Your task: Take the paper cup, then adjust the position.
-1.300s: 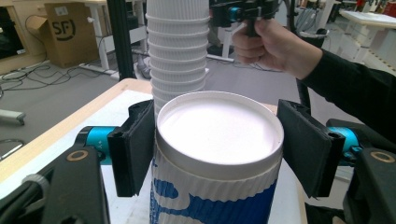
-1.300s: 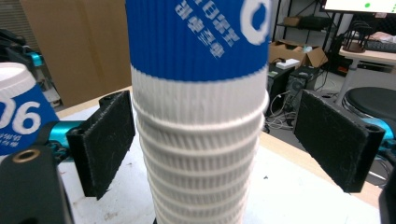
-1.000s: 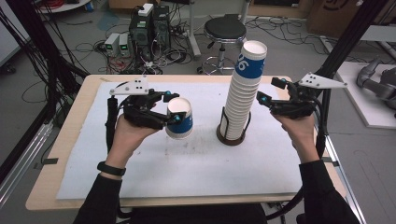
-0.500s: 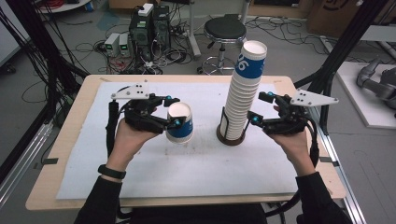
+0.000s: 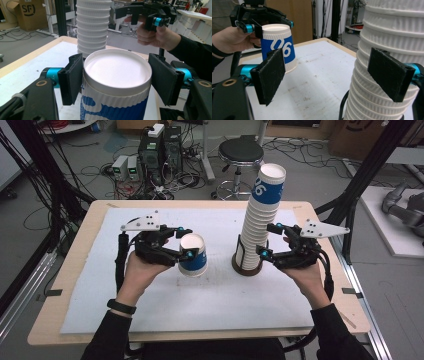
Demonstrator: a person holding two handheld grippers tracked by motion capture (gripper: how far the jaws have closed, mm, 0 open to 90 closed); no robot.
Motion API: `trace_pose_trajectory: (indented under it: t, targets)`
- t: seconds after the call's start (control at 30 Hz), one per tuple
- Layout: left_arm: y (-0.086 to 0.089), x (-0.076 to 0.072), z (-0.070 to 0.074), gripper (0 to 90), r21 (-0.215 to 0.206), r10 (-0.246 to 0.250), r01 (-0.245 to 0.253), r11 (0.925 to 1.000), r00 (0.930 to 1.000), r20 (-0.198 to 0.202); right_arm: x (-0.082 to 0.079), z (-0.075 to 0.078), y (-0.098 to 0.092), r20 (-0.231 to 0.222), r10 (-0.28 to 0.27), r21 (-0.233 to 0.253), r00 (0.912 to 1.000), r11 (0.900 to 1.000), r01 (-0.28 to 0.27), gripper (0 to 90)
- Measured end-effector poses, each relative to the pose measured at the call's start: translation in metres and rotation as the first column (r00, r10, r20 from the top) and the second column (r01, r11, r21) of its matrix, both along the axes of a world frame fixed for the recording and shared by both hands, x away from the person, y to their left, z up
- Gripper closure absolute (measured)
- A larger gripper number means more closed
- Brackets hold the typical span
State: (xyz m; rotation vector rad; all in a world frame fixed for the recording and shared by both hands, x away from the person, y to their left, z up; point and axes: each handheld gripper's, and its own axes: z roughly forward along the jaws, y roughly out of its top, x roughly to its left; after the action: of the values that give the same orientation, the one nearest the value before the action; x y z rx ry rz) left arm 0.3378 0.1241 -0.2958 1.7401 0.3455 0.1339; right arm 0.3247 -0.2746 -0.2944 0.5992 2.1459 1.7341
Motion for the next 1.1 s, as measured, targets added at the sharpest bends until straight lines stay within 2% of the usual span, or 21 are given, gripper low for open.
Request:
trace_pose_trajectory:
  t: [0.07, 0.17, 0.43, 0.47, 0.67, 0.77, 0.83, 1.1]
  targets:
    - [-0.001, 0.0, 0.0, 30.5, -0.002, -0.001, 0.001, 1.0, 1.0, 0.001, -0.001, -0.001, 0.002, 0.004, -0.006, -0.016, 1.0, 1.0, 0.006, 14.8]
    - [-0.003, -0.001, 0.0, 30.5, -0.003, -0.007, 0.007, 1.0, 0.9999, -0.01, -0.001, -0.002, 0.005, -0.005, 0.016, -0.024, 0.9999, 1.0, -0.016, 14.8]
    - [-0.007, -0.004, 0.002, 30.5, -0.021, -0.034, 0.034, 0.9992, 0.9994, -0.005, -0.001, -0.005, 0.011, -0.016, 0.078, -0.017, 0.9968, 0.997, -0.078, 14.8]
    - [-0.008, -0.005, 0.003, 30.5, -0.028, -0.037, 0.037, 0.999, 0.9993, -0.007, -0.001, -0.007, 0.013, -0.025, 0.108, -0.017, 0.9938, 0.994, -0.109, 14.8]
    - [-0.014, -0.007, 0.002, 30.5, -0.034, -0.058, 0.057, 0.9978, 0.998, -0.027, -0.001, -0.013, 0.025, -0.054, 0.158, -0.021, 0.986, 0.987, -0.159, 14.8]
    - [-0.016, -0.008, 0.003, 30.5, -0.037, -0.069, 0.068, 0.997, 0.9973, -0.025, -0.001, -0.016, 0.029, -0.062, 0.174, -0.023, 0.9828, 0.984, -0.175, 14.8]
    - [-0.018, -0.01, 0.004, 30.5, -0.042, -0.079, 0.079, 0.996, 0.9968, -0.013, -0.003, -0.022, 0.037, -0.068, 0.2, -0.01, 0.9774, 0.98, -0.201, 14.8]
    - [-0.03, -0.015, 0.003, 30.5, -0.034, -0.1, 0.1, 0.9944, 0.9948, -0.018, -0.005, -0.036, 0.06, -0.122, 0.251, -0.034, 0.9603, 0.966, -0.257, 14.7]
